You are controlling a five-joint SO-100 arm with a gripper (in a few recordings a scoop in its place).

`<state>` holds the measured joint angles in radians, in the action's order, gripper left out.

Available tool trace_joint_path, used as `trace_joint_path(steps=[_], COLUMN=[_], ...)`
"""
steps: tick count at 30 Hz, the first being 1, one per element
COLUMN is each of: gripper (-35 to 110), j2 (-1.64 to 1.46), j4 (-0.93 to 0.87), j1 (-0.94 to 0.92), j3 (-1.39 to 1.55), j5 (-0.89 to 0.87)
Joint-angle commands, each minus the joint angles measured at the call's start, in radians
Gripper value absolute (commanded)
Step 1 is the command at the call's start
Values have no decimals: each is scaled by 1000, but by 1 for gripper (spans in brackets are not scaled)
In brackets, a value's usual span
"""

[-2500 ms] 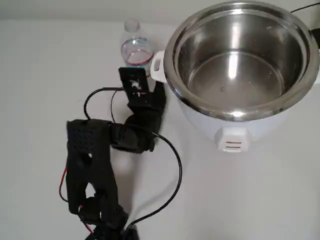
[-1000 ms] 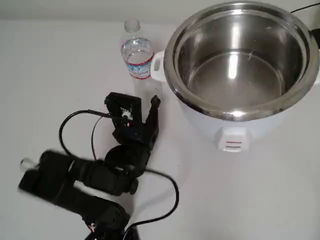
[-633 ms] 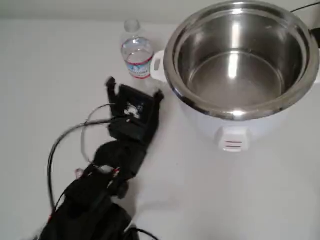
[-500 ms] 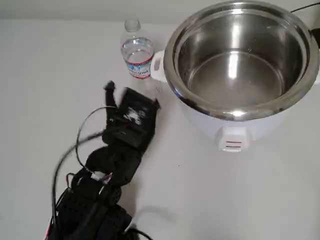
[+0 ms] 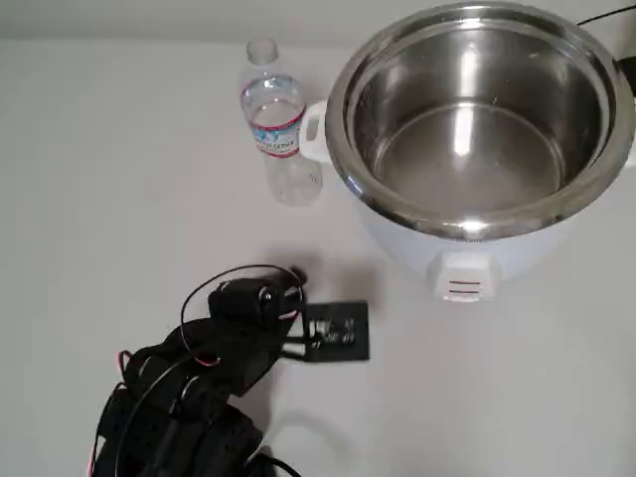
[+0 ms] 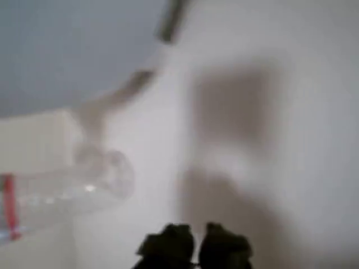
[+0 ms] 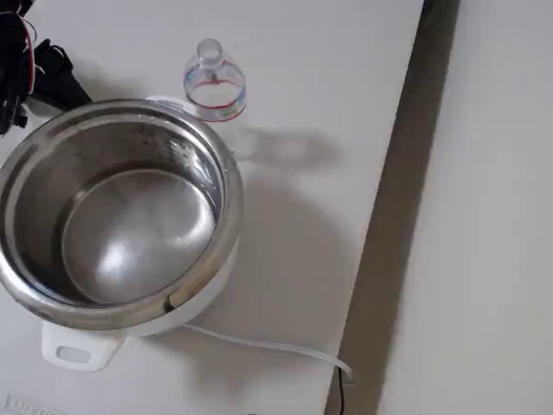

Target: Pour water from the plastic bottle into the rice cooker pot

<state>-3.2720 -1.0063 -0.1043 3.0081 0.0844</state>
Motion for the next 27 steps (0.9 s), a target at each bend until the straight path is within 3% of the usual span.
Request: trace_joint_path(steps=[1,27], gripper=[0,0], j2=[-15,-15], j4=[-83,-106], j1=[-37,-95], j3=[12,6], j5=[-72,-80])
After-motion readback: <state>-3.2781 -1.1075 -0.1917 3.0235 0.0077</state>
